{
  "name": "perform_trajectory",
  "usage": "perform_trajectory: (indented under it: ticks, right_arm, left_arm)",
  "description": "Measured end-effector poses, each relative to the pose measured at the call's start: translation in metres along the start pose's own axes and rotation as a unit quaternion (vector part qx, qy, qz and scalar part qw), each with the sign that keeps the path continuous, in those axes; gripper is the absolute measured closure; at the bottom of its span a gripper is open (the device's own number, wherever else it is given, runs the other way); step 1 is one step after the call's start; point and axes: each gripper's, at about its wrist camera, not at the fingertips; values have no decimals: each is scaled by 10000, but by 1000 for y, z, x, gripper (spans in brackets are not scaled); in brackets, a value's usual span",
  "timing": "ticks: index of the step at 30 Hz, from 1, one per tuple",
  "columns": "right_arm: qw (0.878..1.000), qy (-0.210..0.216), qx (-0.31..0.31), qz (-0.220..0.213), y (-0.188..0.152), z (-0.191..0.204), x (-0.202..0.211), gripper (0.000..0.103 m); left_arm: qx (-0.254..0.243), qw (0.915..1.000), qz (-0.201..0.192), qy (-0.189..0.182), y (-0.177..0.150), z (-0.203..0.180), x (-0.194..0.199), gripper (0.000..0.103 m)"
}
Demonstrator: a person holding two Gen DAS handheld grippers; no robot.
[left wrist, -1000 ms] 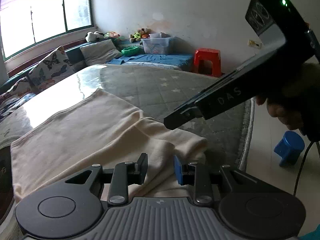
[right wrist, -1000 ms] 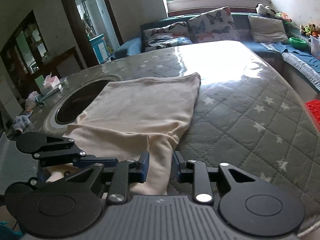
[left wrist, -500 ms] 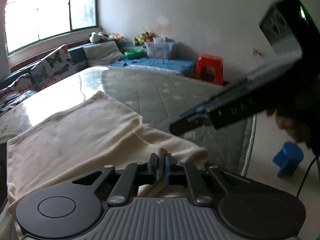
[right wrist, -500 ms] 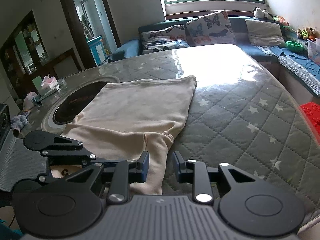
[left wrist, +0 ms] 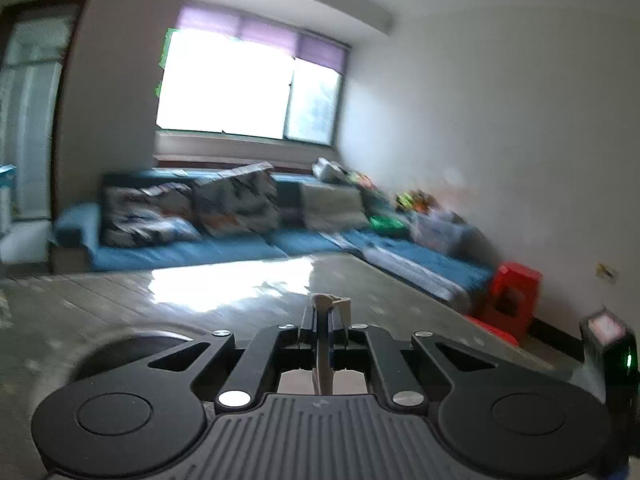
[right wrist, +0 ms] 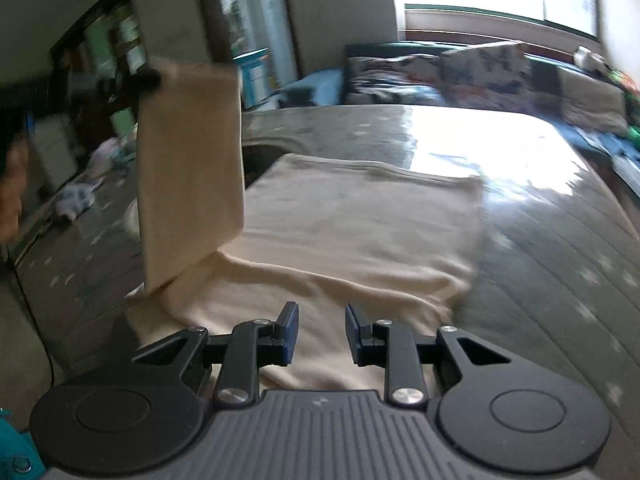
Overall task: Fold clothes
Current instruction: 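Grasp the sweatshirt hem with the left gripper and lift it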
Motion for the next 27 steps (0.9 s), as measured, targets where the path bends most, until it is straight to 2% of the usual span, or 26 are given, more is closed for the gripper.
perform_trajectory:
  ticks: [4,9,16,20,24,27]
  right_arm:
    - [9987,270,425,39,12,33,-19,77]
    - [9937,492,998,106,20,73,-39,77]
    - [9834,654,1686,170,12,120,-56,77]
    - [9821,647,1765,90,14,125,-53,77]
    - [9864,569,1542,22,27,116,-57,77]
    - [9881,581,1411,179,32,109,-72,77]
  left_arm:
    - [101,9994,-242,243,6,17,24,98]
    - [278,9984,-287,404,-2,27,35,98]
    - [330,9984,-311,336,-4,28,38,98]
    - [288,9988,-339,223,-3,25,38,98]
    - [296,9989,-333,150,-4,22,36,98]
    - [284,9991,-322,64,-4,18,33,98]
Point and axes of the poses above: each gripper's, at about its wrist camera, not at the fingertips, and x roughly against the way its jaws point, z to its left, y to its top, and after that the axes turned 9 degrees about -y, right-handed
